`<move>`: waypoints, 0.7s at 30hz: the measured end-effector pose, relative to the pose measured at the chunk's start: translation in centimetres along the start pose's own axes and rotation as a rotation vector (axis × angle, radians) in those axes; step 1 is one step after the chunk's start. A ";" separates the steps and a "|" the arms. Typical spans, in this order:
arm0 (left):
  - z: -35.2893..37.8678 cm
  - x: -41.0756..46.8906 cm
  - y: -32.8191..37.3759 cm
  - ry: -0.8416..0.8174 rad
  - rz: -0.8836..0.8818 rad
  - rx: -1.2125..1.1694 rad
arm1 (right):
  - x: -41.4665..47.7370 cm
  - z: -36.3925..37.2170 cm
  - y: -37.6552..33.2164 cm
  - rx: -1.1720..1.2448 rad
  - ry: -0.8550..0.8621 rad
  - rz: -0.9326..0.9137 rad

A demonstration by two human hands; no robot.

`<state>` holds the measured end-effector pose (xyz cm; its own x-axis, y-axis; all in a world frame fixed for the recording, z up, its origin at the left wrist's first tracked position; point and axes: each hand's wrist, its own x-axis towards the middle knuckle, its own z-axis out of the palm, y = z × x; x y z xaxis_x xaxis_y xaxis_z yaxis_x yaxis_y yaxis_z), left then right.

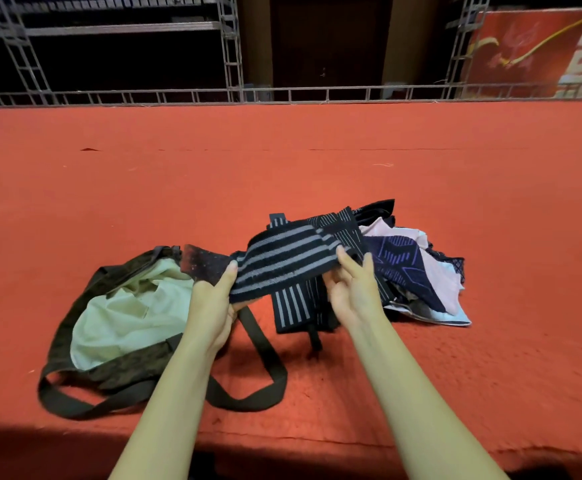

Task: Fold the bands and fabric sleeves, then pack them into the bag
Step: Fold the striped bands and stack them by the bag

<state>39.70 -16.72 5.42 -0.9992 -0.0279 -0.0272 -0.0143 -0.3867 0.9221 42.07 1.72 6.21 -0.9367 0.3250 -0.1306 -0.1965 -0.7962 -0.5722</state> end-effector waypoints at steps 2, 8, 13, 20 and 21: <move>-0.1 -0.3 0.0 -0.014 0.013 0.003 | 0.4 -0.2 -1.0 -0.070 -0.035 -0.057; -1.3 0.4 -1.1 0.067 0.052 0.048 | 0.9 -0.8 -4.1 -0.565 -0.122 -0.504; -2.8 1.4 -2.6 0.166 0.074 0.151 | 1.2 -5.6 -6.1 -0.721 0.005 -0.637; -5.0 -0.1 -5.8 0.118 0.018 0.254 | -0.2 -15.2 -7.3 -0.637 0.250 -0.562; -5.3 -0.3 -6.3 0.112 0.005 0.264 | -0.6 -16.4 -7.2 -0.649 0.266 -0.547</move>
<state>40.28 -19.16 -2.39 -0.9893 -0.1363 -0.0514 -0.0331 -0.1334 0.9905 48.78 15.68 -2.88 -0.6457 0.7470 0.1581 -0.3180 -0.0749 -0.9451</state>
